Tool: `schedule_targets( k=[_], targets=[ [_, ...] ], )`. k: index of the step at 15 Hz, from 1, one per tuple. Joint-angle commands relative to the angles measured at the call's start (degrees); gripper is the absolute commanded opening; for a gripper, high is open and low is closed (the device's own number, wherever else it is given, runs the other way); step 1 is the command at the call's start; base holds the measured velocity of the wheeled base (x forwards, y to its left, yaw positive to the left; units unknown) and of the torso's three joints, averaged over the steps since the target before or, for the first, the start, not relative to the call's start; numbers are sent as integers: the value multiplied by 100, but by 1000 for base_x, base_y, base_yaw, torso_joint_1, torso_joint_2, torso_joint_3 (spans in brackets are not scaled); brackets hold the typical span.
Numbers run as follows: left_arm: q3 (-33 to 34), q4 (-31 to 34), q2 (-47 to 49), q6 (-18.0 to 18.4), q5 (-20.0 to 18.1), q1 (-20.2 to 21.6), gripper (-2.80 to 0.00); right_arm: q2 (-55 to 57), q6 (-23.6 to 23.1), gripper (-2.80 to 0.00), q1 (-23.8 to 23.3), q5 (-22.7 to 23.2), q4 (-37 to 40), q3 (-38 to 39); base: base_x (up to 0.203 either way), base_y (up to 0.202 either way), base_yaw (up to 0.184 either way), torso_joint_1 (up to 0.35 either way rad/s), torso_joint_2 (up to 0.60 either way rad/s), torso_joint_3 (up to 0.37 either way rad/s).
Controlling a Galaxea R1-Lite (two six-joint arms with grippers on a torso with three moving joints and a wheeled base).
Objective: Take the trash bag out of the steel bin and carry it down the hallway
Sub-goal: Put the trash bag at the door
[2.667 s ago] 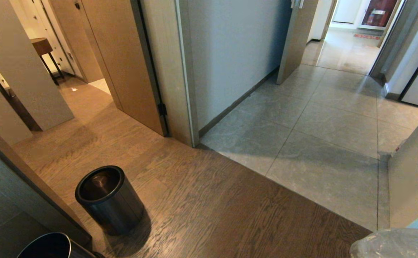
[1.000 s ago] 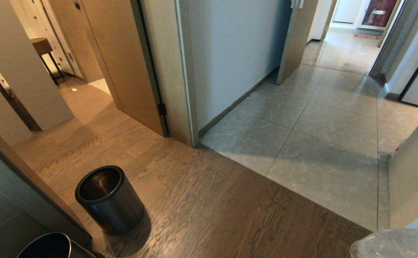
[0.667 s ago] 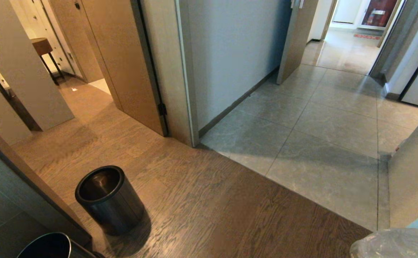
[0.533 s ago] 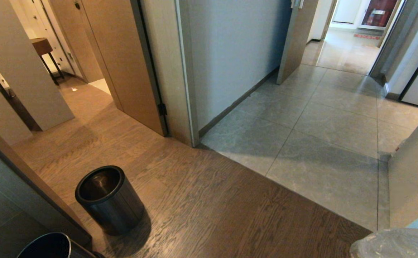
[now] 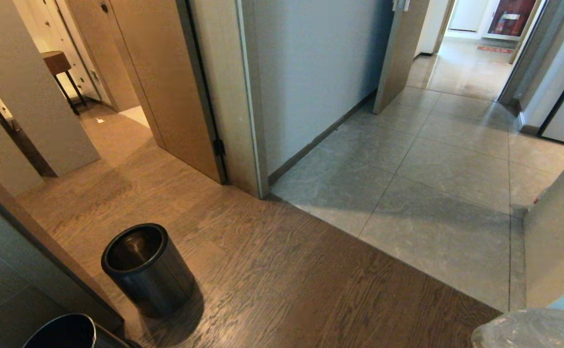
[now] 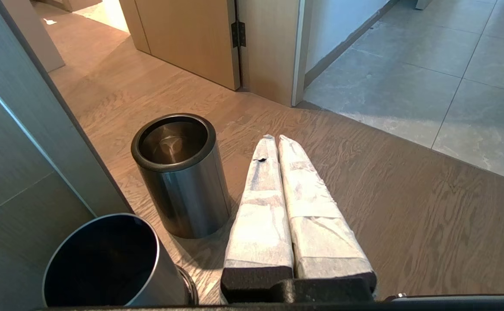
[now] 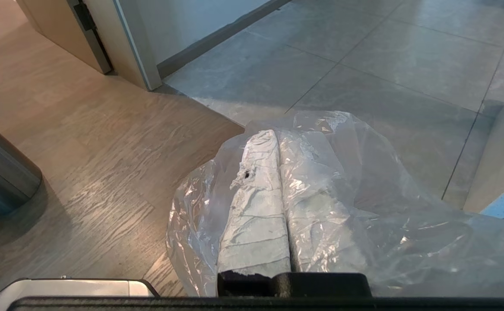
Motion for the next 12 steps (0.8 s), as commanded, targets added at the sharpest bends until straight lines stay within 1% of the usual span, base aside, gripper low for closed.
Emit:
schedule_targets(
  k=[1, 12],
  targets=[
    [62, -3, 0, -2, 5, 0, -280, 7, -2, -280, 8, 0, -2, 0, 0, 0, 0, 0, 0, 0],
    [62, -3, 0, -2, 5, 0, -280, 7, -2, -280, 8, 0, -2, 0, 0, 0, 0, 0, 0, 0]
  ],
)
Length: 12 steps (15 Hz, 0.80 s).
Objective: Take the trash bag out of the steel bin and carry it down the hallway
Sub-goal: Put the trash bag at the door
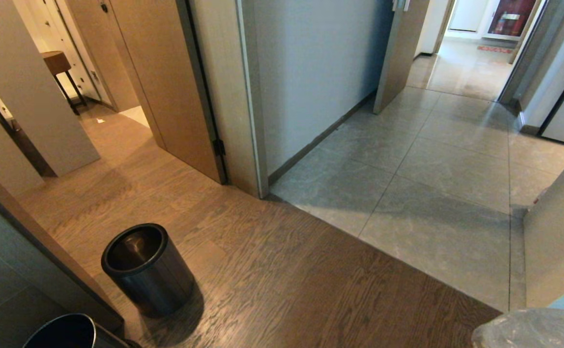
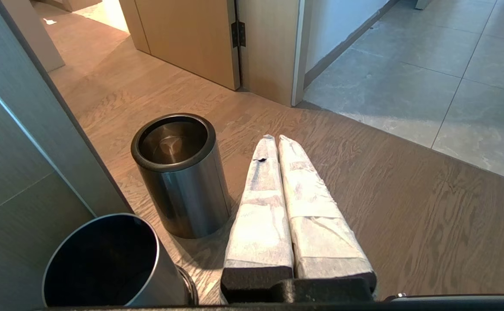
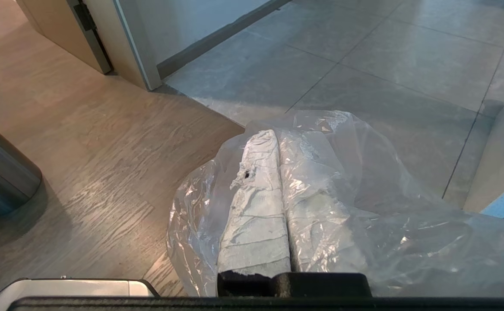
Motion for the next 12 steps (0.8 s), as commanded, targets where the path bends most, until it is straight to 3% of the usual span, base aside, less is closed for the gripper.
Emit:
schedule_targets(
  k=[1, 12],
  targets=[
    [62, -3, 0, -2, 5, 0, -280, 7, -1, -280, 5, 0, -2, 0, 0, 0, 0, 0, 0, 0],
    [65, -3, 0, -2, 5, 0, -280, 16, -54, -280, 3, 0, -2, -9, 0, 0, 0, 0, 0, 0]
  ],
)
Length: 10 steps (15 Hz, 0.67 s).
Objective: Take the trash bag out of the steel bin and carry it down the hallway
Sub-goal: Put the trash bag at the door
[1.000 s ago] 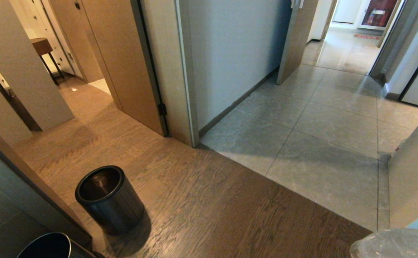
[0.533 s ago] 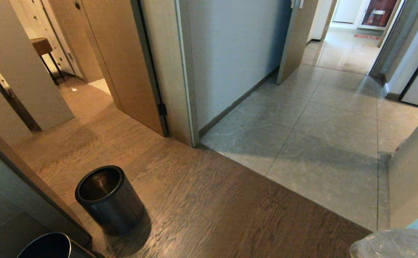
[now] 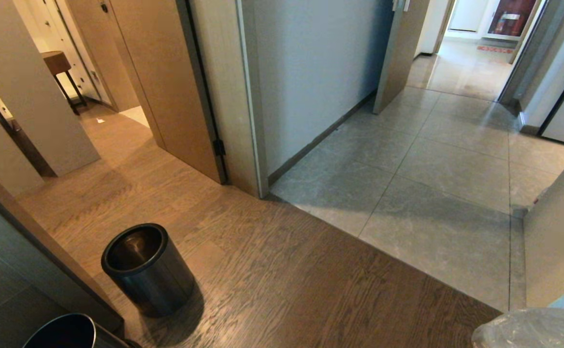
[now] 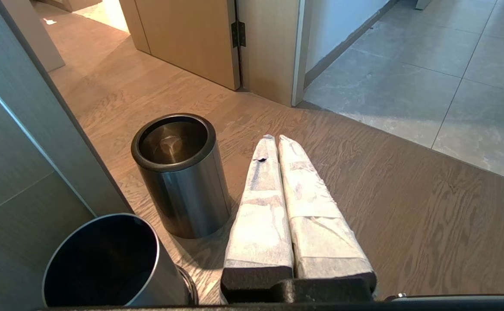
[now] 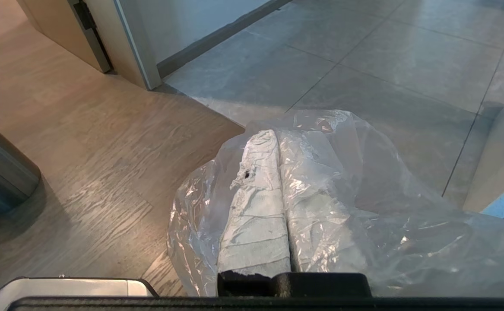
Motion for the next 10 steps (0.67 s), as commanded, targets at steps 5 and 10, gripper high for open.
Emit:
schedule_targets(
  k=[5, 10],
  targets=[
    [67, -3, 0, -2, 5, 0, -280, 4, -35, -280, 6, 15, 14, 0, 1, 4, -42, 1, 1, 1],
    [69, -3, 0, -2, 5, 0, -280, 4, -27, -280, 6, 7, 3, 0, 0, 5, -83, 3, 4, 5]
  ],
)
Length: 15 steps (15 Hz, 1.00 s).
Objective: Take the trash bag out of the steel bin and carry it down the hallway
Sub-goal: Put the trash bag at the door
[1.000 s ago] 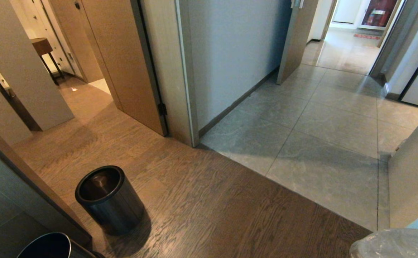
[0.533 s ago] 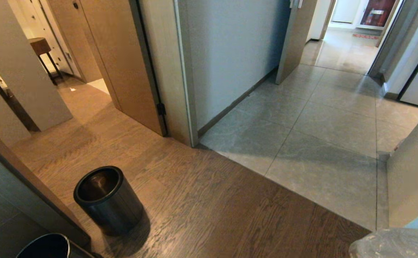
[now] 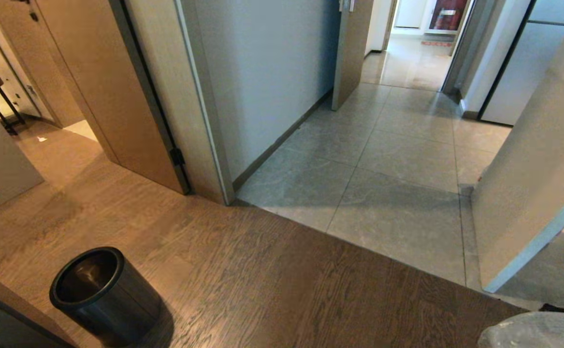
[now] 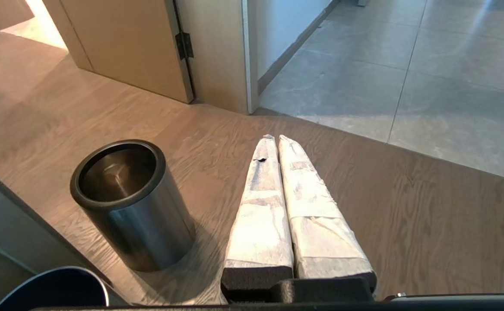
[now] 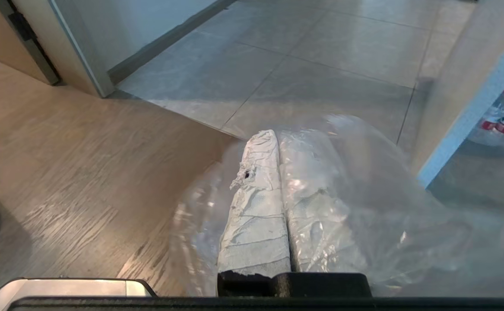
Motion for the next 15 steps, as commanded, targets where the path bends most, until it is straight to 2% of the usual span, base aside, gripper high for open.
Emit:
schedule_targets(
  k=[1, 11, 15],
  targets=[
    [69, -3, 0, -2, 4, 0, -280, 5, -4, -280, 6, -3, -2, 0, 0, 0, 0, 0, 0, 0],
    [67, -3, 0, -2, 4, 0, -280, 5, -4, -280, 6, -3, -2, 0, 0, 0, 0, 0, 0, 0],
    [63, -3, 0, -2, 4, 0, -280, 5, -4, -280, 6, -3, -2, 0, 3, 8, -152, 1, 4, 3]
  ],
)
